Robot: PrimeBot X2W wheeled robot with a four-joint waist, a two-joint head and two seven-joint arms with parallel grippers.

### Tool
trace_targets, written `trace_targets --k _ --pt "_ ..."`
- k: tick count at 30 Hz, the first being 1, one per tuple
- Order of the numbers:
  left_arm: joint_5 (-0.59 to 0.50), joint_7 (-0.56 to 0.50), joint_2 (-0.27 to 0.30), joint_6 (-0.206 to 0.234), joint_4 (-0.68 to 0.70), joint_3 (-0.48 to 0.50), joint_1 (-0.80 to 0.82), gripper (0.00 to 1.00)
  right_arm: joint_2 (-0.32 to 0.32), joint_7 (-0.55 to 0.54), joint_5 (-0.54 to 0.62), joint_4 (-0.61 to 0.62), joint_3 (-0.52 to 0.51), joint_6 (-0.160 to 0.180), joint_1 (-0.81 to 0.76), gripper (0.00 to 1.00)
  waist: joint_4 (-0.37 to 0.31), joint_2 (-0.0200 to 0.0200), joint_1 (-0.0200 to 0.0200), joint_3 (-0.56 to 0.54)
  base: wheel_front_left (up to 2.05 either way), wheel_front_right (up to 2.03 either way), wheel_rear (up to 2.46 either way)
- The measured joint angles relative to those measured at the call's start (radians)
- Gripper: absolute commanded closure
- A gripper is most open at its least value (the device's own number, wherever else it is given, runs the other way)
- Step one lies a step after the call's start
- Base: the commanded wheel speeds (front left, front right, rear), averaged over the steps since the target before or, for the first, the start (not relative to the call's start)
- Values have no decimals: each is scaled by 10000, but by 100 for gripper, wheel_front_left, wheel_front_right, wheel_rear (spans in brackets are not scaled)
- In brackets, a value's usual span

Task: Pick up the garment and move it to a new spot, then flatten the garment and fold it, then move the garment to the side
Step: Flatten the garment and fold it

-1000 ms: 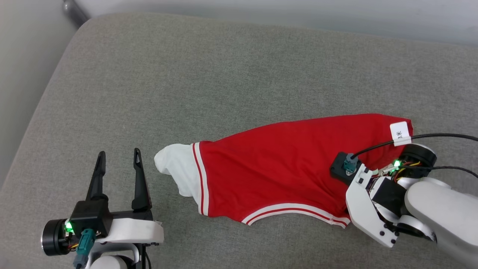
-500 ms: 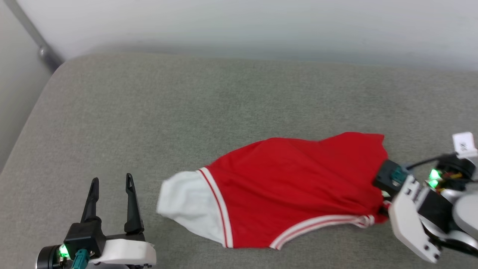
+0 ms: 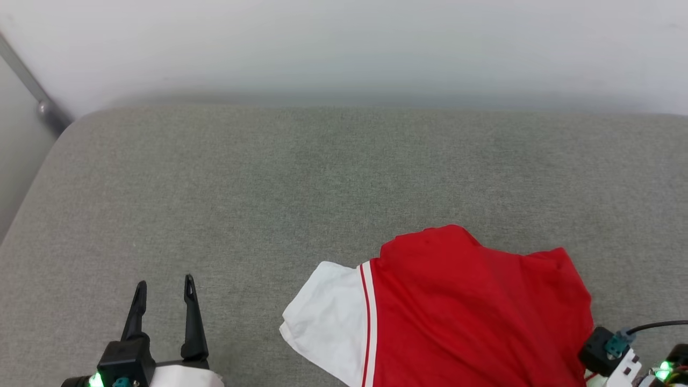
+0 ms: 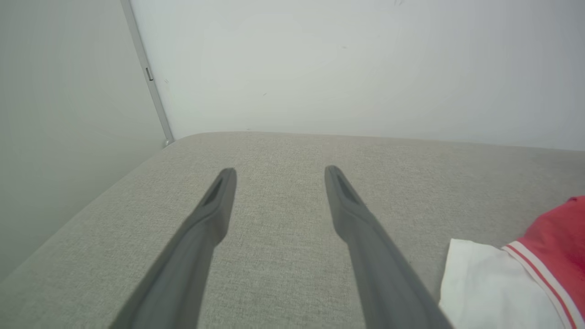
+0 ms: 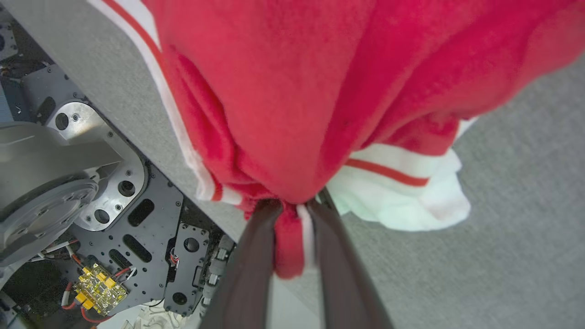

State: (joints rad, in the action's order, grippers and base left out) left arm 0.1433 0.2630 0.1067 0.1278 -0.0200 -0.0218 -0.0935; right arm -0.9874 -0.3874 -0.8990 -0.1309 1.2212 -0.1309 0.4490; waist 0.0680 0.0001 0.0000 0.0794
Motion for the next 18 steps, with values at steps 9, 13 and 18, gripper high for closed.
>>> trace_targets --k 9,13,18 --pt "-357 0 -90 -102 -65 219 -360 0 -527 673 230 846 -2796 -2 -141 0 -278 0 0 -500 0 0 0" --pt "-464 0 -136 -105 42 240 -409 0 -947 48 686 1567 -4067 -2 337 0 -293 0 0 -464 0 0 0" --pt "-667 0 -192 -151 219 146 -207 0 -794 -1277 1103 1873 -4765 -2 1118 0 -133 0 0 -201 0 0 0"
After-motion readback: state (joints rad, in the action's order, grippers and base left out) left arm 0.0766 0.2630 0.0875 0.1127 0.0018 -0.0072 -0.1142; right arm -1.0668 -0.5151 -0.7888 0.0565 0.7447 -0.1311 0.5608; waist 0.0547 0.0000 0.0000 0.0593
